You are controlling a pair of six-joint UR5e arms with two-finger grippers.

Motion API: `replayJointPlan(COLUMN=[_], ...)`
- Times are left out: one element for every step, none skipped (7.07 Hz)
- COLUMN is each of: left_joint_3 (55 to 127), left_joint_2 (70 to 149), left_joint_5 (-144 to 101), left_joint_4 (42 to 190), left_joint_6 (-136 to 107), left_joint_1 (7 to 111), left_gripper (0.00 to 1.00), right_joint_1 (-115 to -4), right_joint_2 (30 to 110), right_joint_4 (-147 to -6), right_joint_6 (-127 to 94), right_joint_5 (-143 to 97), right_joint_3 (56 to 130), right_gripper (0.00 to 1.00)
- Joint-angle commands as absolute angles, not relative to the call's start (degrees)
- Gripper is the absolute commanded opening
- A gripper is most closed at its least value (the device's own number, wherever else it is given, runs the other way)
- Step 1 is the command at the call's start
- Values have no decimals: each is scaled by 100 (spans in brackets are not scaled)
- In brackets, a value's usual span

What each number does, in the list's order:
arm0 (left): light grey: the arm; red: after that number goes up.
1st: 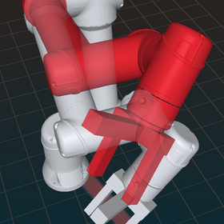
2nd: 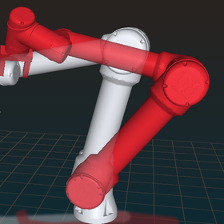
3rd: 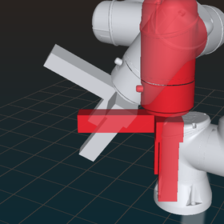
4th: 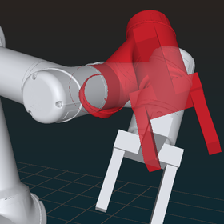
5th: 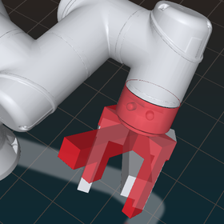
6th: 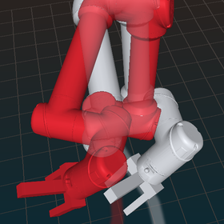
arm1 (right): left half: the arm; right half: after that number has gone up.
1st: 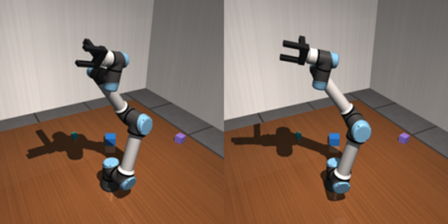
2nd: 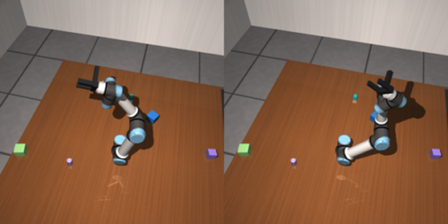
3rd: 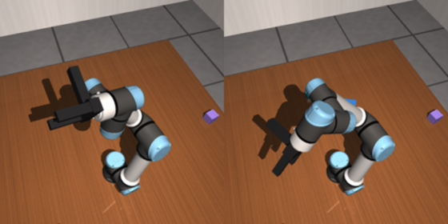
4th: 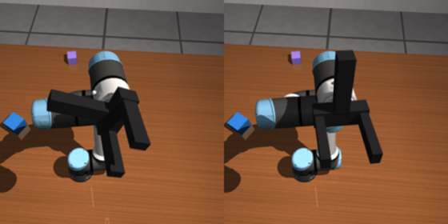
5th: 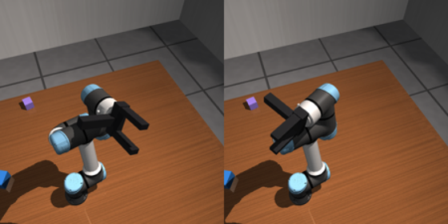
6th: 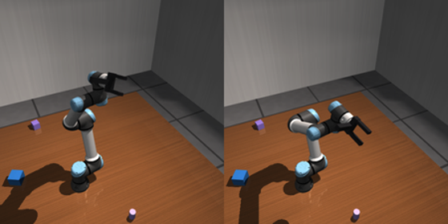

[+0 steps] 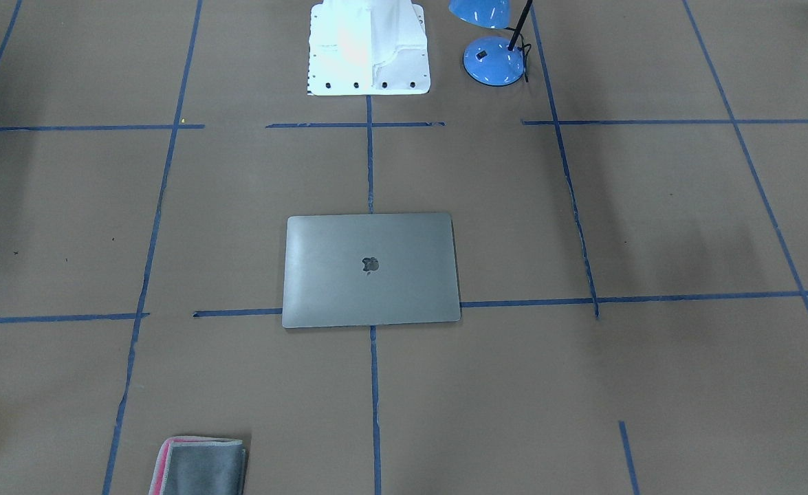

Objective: Close laptop

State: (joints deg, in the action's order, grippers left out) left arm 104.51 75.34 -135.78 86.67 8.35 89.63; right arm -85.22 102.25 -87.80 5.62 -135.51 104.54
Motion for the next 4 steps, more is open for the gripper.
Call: replayJointPlan(left_joint_3=[10380, 10406, 10424, 10450], left_joint_2=[7602, 7603, 7594, 7594], left_joint_5=[-13544, -13544, -13535, -13526], left_joint_4=[8666, 8744, 8754, 8754], left_joint_6=[835, 844, 852, 861], left_joint_1=[8982, 8982, 8982, 8982], left_gripper=[100, 100, 100, 100], right_joint_1=[-8525, -8525, -8525, -8595], right_joint_2=[10230, 10230, 10239, 10274], right_joint_4=[-8780, -8780, -8780, -8780], right_joint_6=[563, 563, 554, 554], right_joint_5=[-13544, -13527, -13518, -13535], right_joint_3=[10450, 10441, 10441, 10459], right_gripper=[100, 100, 100, 100])
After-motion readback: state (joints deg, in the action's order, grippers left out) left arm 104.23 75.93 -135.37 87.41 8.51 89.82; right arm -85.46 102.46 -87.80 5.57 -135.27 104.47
